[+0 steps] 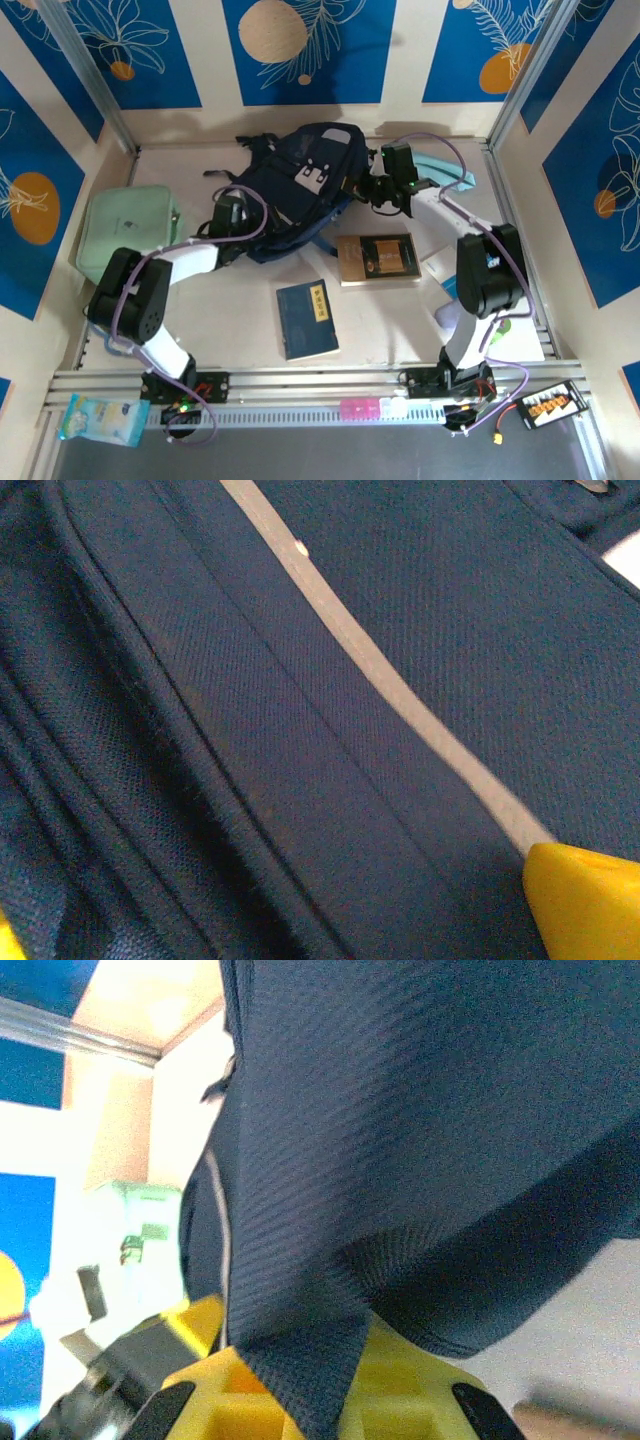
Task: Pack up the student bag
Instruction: Rotate the student bag at the center of the table.
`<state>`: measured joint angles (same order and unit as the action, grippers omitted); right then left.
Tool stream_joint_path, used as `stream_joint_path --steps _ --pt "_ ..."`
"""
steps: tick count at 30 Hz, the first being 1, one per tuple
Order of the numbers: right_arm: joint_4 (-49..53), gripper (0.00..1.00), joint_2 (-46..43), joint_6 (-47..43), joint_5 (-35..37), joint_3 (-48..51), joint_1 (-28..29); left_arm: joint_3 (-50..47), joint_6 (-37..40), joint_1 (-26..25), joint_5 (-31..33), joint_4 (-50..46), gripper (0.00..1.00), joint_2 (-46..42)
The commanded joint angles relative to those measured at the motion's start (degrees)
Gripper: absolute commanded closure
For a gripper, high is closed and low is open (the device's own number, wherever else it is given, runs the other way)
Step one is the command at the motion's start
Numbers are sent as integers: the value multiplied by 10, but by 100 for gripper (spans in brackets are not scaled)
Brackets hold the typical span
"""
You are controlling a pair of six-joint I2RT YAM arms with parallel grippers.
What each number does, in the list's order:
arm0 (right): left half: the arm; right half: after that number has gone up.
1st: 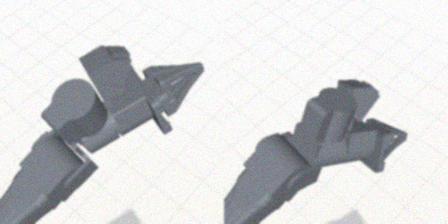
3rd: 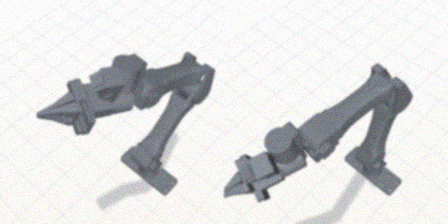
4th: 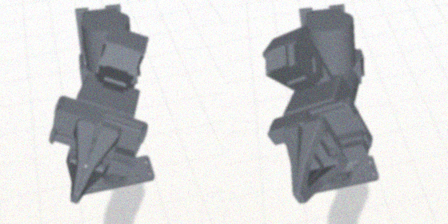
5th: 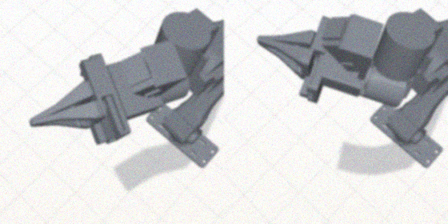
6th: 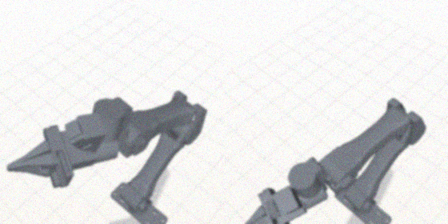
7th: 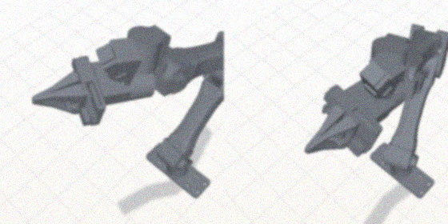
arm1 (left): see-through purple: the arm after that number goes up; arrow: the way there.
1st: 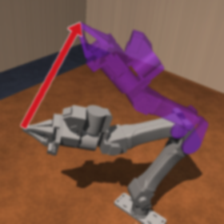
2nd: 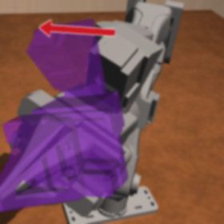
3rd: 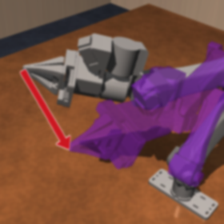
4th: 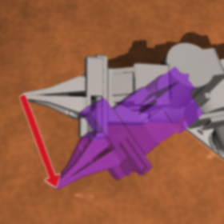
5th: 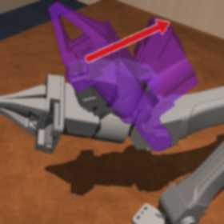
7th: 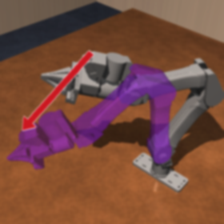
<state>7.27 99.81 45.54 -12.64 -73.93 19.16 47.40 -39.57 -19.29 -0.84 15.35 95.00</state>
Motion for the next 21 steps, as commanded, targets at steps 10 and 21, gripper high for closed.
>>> stream_joint_path --steps 10,21 --pt "-82 79 -91 254 101 192 94 138 132 42 -28 -56 0 90" --pt "-56 51 -83 285 109 227 99 131 165 55 -24 -248 0 -90"
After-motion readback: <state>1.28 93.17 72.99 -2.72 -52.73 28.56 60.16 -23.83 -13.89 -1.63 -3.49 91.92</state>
